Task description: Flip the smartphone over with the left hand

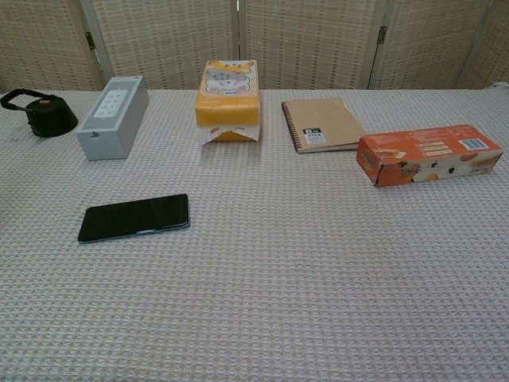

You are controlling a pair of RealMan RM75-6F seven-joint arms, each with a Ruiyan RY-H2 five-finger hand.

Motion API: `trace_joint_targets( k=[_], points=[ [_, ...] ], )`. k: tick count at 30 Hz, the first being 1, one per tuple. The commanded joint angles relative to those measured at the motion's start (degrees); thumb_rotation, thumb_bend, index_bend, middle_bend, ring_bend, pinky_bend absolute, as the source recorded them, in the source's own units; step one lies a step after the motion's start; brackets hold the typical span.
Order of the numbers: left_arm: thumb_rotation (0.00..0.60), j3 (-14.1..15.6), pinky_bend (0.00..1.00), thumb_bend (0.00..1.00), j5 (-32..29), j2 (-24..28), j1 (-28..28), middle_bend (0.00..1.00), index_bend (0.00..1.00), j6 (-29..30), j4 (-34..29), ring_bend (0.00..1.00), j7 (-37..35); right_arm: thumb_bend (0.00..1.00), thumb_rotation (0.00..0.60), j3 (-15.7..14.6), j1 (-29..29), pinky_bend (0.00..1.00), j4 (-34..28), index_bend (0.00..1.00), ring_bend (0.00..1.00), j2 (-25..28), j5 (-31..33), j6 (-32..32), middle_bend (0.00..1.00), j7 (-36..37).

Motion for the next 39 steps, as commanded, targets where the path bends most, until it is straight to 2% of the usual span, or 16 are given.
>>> trace_joint_targets(
  k=[1,10,19,25,33,39],
  points=[
    [0.600,0.1,0.14,0.34,0.0,0.0,0.0,0.03,0.25,-0.1,0.1,0.00,0.1,0.25,0.600,0.1,0.2,0.15,0.0,0.14,0.13,0.0,0.0,-0.2,0.17,0.0],
    [0.600,0.7,0.14,0.34,1.8,0.5,-1.6,0.10,0.24,-2.5,1.1,0.03,-1.4,0.25,0.600,0.2,0.0,0.15,0.1,0.14,0.13,0.4,-0.5,1.0,0.17,0.2],
    [0.600,0.7,0.14,0.31,7.4,0.5,-7.3,0.11,0.22,-8.1,1.6,0.08,-1.3,0.25,0.600,0.2,-0.2,0.15,0.0,0.14,0.13,0.8,-0.8,1.7,0.17,0.1],
    [0.600,-0.3,0.14,0.30,8.5,-1.7,-13.2,0.12,0.13,-14.9,1.2,0.10,1.6,0.25,0.600,0.2,-0.1,0.15,-0.5,0.14,0.13,1.1,-0.9,1.7,0.17,-0.3],
    [0.600,-2.3,0.14,0.29,3.1,-6.4,-20.9,0.12,0.12,-26.2,-0.5,0.10,9.8,0.25,0.600,0.2,-0.3,0.15,-0.8,0.14,0.13,1.3,-0.6,1.8,0.17,-0.6],
    [0.600,-3.2,0.14,0.29,-2.4,-11.8,-24.7,0.12,0.11,-30.5,1.2,0.10,17.6,0.25,0.600,0.2,-0.6,0.15,-0.9,0.14,0.13,1.6,-0.4,2.0,0.17,-0.6]
  ],
)
